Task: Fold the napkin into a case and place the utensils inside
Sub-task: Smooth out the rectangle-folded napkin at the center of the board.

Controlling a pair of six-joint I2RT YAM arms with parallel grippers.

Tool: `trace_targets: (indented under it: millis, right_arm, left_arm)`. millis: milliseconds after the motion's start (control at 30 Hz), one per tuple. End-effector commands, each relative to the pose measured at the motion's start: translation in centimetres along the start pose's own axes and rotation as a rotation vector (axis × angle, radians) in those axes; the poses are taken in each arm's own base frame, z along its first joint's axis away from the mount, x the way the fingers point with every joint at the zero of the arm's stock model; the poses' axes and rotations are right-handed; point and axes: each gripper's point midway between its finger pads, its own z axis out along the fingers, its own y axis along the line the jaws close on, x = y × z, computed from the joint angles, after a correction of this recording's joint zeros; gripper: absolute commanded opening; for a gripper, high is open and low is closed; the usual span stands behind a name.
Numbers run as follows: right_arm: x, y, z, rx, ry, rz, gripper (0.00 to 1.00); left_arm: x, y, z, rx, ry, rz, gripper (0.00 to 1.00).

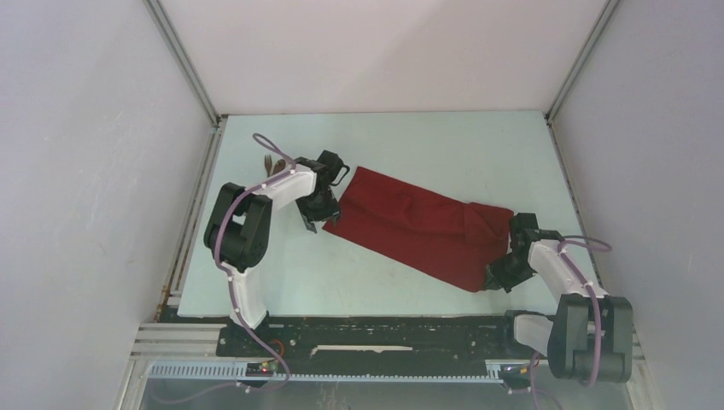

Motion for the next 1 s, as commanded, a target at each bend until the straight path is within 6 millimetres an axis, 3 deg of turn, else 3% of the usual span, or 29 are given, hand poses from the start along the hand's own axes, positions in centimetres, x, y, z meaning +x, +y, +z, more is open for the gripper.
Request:
trace_targets:
  millis: [0,100,333,467,733,900,967]
  right_arm:
    - [-0.4,-0.2,-0.1,0.004,-0.034,0.001,0.00]
    - [-0.2,-0.2,0.0,-0.005,-0.029,-0.003,0.00]
    - [-0.1,-0.1,0.0,-0.014,-0.020,-0.012,0.00]
    - [0.0,-0.1,-0.2,-0.022,-0.021,-0.014,0.00]
    - [-0.2,0.2,-0.7,-0.056,-0.044,0.001,0.00]
    - [-0.2,0.7,-1.1,-0.097,-0.055,0.007,0.00]
    - [-0.3,0.9,-1.4,-0.116,-0.061,0.009,0.00]
  left_arm:
    - [-0.4,0.0,-0.5,-0.071,-0.022,-0.055,0.61]
    - [-0.5,0.0,-0.1,-0.088,-0.019,-0.059,0.61]
    - [1.4,-0.2,1.6,-0.117,0.054,-0.099,0.59]
    - [1.0,-0.1,2.4,-0.137,0.045,-0.093,0.54]
    - [0.0,-1.9,3.7,0.003,-0.006,-0.113,0.30]
    - [-1.1,-2.5,3.0,0.077,-0.044,-0.113,0.16]
    - [-1.6,-2.6,2.2,0.105,-0.059,-0.119,0.03]
